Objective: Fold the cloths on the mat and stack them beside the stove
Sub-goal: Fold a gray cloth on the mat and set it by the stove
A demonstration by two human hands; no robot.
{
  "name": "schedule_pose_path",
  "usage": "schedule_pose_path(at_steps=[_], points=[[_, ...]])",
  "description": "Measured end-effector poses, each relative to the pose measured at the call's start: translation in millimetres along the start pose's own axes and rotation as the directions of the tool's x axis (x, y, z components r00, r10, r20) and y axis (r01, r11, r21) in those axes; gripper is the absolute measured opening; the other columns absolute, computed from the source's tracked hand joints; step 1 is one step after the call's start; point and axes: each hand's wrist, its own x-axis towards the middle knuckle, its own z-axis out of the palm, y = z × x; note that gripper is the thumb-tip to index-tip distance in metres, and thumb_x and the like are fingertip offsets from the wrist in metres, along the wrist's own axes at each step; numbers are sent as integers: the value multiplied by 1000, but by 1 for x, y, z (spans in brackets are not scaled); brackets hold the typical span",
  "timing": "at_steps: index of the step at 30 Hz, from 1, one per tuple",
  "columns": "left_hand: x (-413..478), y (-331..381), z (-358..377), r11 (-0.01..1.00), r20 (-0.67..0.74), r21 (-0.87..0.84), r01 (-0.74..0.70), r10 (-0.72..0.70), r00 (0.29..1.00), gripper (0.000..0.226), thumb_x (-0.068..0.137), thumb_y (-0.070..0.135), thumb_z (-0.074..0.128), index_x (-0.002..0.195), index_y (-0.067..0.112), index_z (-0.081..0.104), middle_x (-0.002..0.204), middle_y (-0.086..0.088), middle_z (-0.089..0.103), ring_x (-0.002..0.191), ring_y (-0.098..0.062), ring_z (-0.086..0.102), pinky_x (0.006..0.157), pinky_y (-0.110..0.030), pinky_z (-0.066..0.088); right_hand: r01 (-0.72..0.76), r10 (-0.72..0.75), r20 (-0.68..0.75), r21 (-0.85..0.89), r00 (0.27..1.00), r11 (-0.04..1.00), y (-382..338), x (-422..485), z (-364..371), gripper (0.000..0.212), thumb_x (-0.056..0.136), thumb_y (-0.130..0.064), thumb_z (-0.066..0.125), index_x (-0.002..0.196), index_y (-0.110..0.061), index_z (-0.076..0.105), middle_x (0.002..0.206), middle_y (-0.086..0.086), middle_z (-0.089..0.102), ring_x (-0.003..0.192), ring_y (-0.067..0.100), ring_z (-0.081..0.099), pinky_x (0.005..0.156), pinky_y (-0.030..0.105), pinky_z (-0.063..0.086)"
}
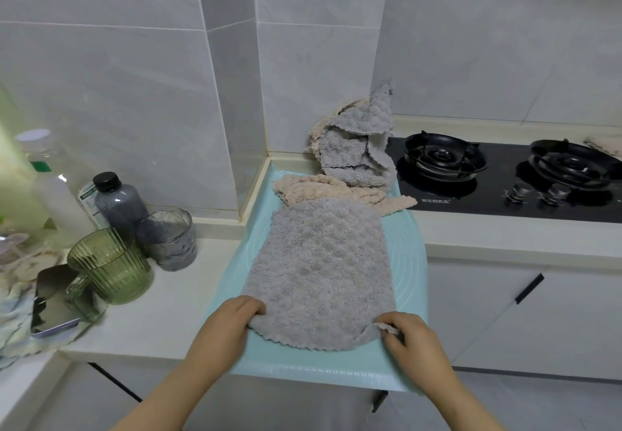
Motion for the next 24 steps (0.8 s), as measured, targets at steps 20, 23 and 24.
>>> schedule_pose_path(at_steps=[20,23,24], points=[[2,9,-45,736,156,-535,414,-395,905,40,86,5,63,82,44,67,72,9,68,61,-2,53,63,-13,41,-159,174,-11,350,985,923,-11,1,-6,21,96,-17,47,82,-25,61,77,-1,66,72,12,58,62,16,40],[-2,3,-47,772,216,-475,421,-362,907,31,90,15,59,88,45,66,83,-11,68,71,-15,58,69,-22,44,-160,162,21,337,987,928,-12,-3,-6,21,95,-16,49,80,-21,62,76,2,66,68,11,55,59,14,39],[-2,4,-47,783,224,-464,415,-350,910,29,91,16,58,89,45,65,83,-14,67,69,-14,56,67,-21,42,-162,160,35,340,987,926,-13,-3,-7,20,95,-16,49,80,-19,62,76,3,67,67,11,55,58,13,38]])
